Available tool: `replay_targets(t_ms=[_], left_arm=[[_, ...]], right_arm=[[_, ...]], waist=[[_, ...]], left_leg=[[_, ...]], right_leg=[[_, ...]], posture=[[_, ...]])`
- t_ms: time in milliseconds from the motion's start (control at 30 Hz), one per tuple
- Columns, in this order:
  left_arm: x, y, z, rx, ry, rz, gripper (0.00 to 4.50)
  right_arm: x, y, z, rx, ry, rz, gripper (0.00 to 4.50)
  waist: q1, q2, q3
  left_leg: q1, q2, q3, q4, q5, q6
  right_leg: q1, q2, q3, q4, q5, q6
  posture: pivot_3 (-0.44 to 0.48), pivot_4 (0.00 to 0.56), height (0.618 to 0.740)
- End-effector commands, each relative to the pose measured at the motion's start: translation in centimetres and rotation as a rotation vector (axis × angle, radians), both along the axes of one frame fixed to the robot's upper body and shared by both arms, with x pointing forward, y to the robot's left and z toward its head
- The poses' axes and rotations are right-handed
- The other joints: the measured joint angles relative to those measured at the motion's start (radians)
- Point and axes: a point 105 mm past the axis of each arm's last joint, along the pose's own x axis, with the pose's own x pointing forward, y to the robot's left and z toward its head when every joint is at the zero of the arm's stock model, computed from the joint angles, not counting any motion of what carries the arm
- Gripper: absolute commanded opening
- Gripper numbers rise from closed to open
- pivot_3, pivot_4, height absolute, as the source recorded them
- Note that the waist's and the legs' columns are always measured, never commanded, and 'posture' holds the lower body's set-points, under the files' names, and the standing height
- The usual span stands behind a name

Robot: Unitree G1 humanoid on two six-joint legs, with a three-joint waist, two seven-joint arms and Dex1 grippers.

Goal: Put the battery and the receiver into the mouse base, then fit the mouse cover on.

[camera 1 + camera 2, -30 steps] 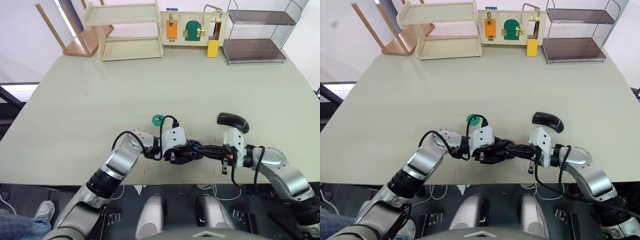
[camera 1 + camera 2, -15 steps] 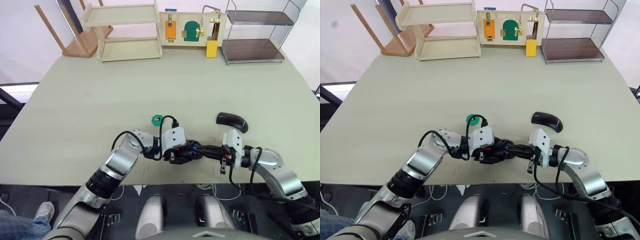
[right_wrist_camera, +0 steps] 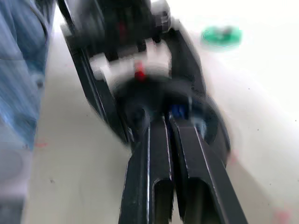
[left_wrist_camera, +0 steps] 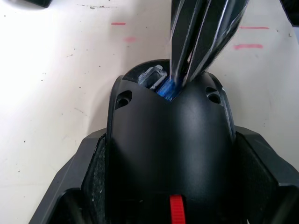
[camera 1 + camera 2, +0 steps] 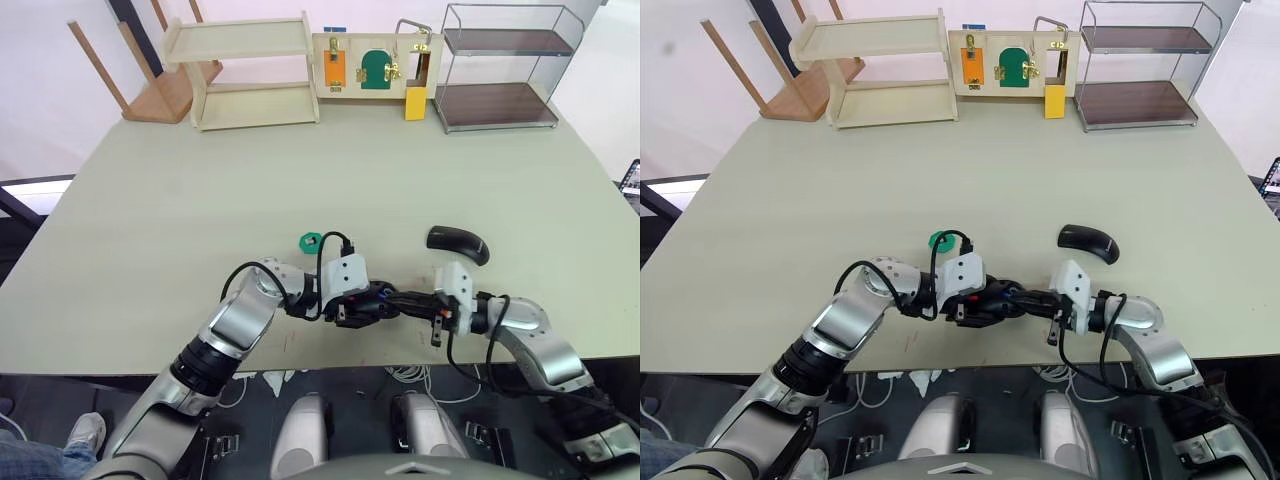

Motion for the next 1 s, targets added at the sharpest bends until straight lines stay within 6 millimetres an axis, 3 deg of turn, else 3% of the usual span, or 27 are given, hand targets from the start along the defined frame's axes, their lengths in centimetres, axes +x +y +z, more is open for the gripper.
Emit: replay_targets(t_ms=[33, 133, 300, 433, 633, 1000], left_arm=[[-1.0, -0.3, -1.1, 0.006, 0.065, -0.028, 2.94], [-1.0, -0.3, -1.1, 0.005, 0.064, -0.028, 2.94], [-0.9, -0.4, -1.1, 0.006, 0.064, -0.027, 2.94], [-0.8, -0.5, -1.1, 0.005, 0.064, -0.028, 2.94], [-0.8, -0.5, -1.1, 0.005, 0.060, -0.030, 2.94], [-0.8, -0.4, -1.2, 0.003, 0.060, -0.029, 2.94]], right_arm=[[-0.8, -1.9, -5.3, -0.162, 0.225, -0.096, 0.12], [-0.8, -2.5, -6.2, -0.217, 0.276, -0.116, 0.12], [-1.0, -2.9, -6.2, -0.260, 0.278, -0.100, 0.12], [-0.2, -2.2, -3.2, -0.135, 0.196, -0.092, 0.12], [-0.7, -2.0, 0.2, -0.013, 0.023, -0.040, 0.12], [-2.2, -4.6, 3.4, 0.175, -0.090, -0.069, 0.12]], waist=[[0.000, 0.001, -0.003], [0.000, 0.000, -0.009], [0.001, 0.001, -0.019], [0.002, 0.002, -0.020], [0.005, 0.002, -0.020], [0.010, 0.005, -0.006]], left_leg=[[0.001, 0.000, 0.000, 0.000, 0.000, 0.000], [0.002, 0.000, 0.000, -0.001, 0.000, 0.000], [0.004, 0.000, 0.000, -0.003, 0.000, 0.000], [0.004, 0.000, 0.000, -0.004, 0.000, 0.000], [0.001, 0.000, 0.000, -0.004, 0.000, 0.000], [-0.004, -0.001, -0.001, -0.004, 0.000, 0.000]], right_leg=[[0.001, 0.000, 0.000, 0.000, 0.000, 0.000], [0.001, 0.000, 0.000, 0.000, 0.000, -0.001], [0.003, 0.000, 0.000, -0.001, -0.001, -0.002], [0.003, 0.000, 0.000, -0.002, -0.001, -0.002], [0.001, -0.001, 0.000, -0.003, -0.001, -0.002], [-0.002, -0.001, -0.002, -0.004, -0.001, -0.002]], posture=[[0.000, 0.150, 0.740], [0.000, 0.150, 0.740], [0.000, 0.150, 0.740], [0.000, 0.150, 0.740], [0.000, 0.150, 0.740], [0.000, 0.150, 0.740]])
